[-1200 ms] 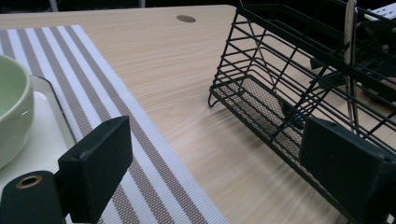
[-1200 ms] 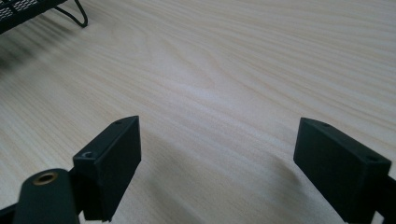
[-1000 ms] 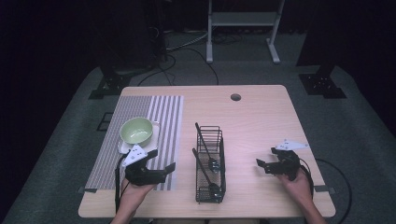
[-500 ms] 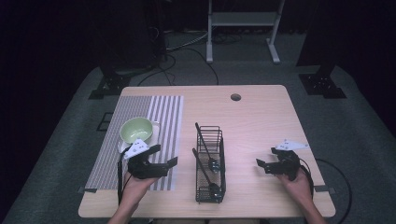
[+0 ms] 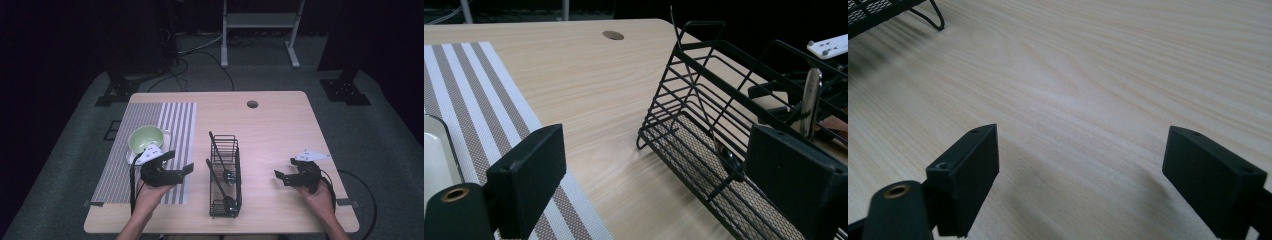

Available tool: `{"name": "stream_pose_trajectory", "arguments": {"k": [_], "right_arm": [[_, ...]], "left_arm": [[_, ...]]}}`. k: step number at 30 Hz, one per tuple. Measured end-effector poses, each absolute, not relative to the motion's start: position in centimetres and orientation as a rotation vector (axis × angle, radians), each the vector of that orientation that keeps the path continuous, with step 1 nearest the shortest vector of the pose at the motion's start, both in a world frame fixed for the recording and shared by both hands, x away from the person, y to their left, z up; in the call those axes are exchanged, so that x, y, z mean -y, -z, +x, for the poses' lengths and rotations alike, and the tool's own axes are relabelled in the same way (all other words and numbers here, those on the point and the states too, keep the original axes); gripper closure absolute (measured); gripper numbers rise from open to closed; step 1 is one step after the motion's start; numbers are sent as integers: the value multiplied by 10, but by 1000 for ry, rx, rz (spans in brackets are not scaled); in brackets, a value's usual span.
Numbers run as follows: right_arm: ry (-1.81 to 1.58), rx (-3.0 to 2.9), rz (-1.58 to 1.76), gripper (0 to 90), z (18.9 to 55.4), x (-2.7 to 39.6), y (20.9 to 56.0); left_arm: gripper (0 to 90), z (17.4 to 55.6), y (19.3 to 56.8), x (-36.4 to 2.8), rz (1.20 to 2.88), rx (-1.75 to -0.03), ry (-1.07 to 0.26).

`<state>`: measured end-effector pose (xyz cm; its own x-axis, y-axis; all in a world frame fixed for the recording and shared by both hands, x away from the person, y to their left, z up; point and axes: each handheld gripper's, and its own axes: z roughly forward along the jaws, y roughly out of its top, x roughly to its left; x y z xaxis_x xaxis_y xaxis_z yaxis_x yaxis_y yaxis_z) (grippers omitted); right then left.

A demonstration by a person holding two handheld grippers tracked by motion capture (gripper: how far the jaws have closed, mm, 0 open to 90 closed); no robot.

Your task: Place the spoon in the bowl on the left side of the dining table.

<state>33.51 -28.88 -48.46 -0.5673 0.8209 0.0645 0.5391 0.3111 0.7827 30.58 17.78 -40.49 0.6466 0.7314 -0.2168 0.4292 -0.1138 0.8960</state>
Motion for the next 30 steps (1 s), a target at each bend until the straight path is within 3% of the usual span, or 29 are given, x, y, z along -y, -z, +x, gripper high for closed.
{"name": "stream_pose_trajectory", "arguments": {"k": [30], "right_arm": [[-1131,-2240,1209,140,335,289,485]], "left_arm": [[132,328,389,-156,1692,-916,-269]]}}
